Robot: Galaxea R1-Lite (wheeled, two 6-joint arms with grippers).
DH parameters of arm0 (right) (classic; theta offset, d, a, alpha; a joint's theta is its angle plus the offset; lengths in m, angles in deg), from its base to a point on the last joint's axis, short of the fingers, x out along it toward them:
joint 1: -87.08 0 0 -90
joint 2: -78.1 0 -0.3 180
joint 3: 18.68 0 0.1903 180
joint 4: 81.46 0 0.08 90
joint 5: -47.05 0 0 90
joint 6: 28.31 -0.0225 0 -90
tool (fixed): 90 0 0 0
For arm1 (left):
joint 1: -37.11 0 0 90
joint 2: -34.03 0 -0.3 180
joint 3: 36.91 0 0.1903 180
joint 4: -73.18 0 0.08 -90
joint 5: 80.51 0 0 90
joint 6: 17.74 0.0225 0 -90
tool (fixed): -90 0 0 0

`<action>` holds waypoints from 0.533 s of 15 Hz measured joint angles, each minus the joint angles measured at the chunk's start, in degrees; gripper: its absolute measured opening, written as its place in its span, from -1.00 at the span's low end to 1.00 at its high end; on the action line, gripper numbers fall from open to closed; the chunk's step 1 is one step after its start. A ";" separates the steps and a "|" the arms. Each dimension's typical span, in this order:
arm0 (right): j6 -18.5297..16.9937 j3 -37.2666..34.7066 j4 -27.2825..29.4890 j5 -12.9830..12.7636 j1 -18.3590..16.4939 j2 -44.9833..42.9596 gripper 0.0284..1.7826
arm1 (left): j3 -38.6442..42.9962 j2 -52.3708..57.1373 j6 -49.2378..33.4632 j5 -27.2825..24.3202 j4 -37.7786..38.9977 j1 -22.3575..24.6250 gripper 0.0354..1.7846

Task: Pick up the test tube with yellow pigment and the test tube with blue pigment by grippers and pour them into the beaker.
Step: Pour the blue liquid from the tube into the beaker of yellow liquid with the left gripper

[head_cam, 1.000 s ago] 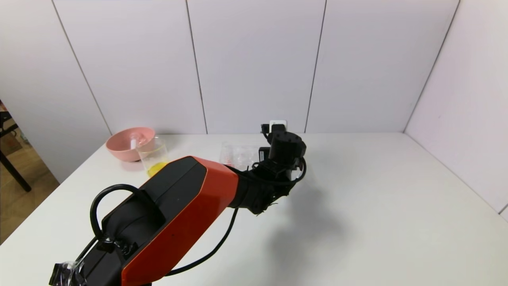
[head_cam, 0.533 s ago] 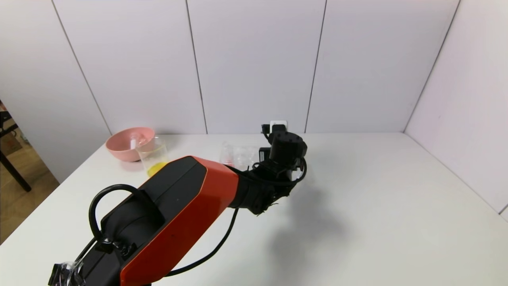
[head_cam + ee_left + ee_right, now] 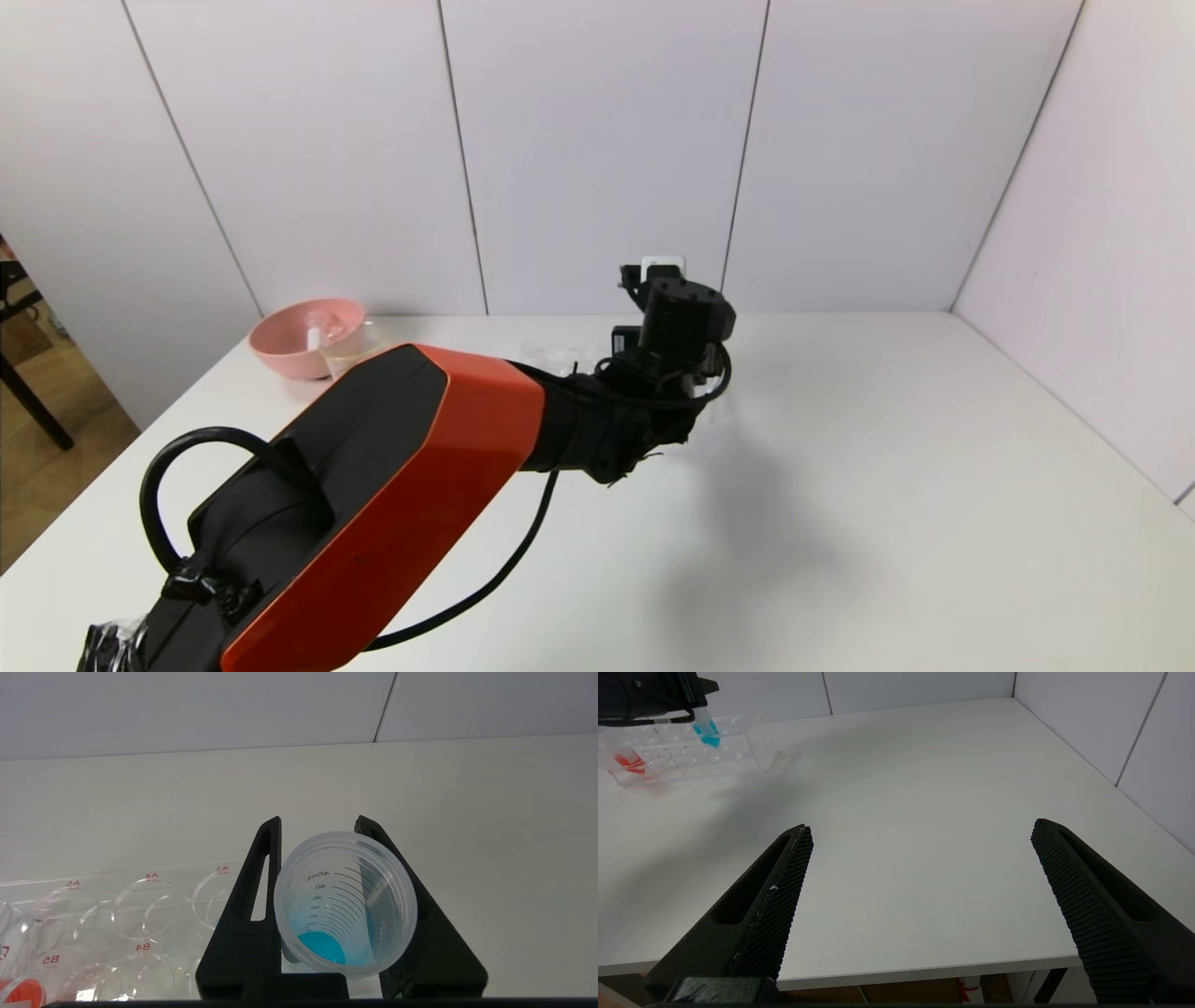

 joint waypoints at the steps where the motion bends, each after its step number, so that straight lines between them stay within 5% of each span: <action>1: 0.00 0.00 0.00 0.00 0.00 0.00 0.92 | -0.78 0.39 0.01 0.05 -1.41 -0.24 -0.41; 8: 0.02 0.00 0.02 0.00 0.00 0.00 0.92 | -6.35 1.30 0.17 -0.09 -8.13 -0.41 -0.41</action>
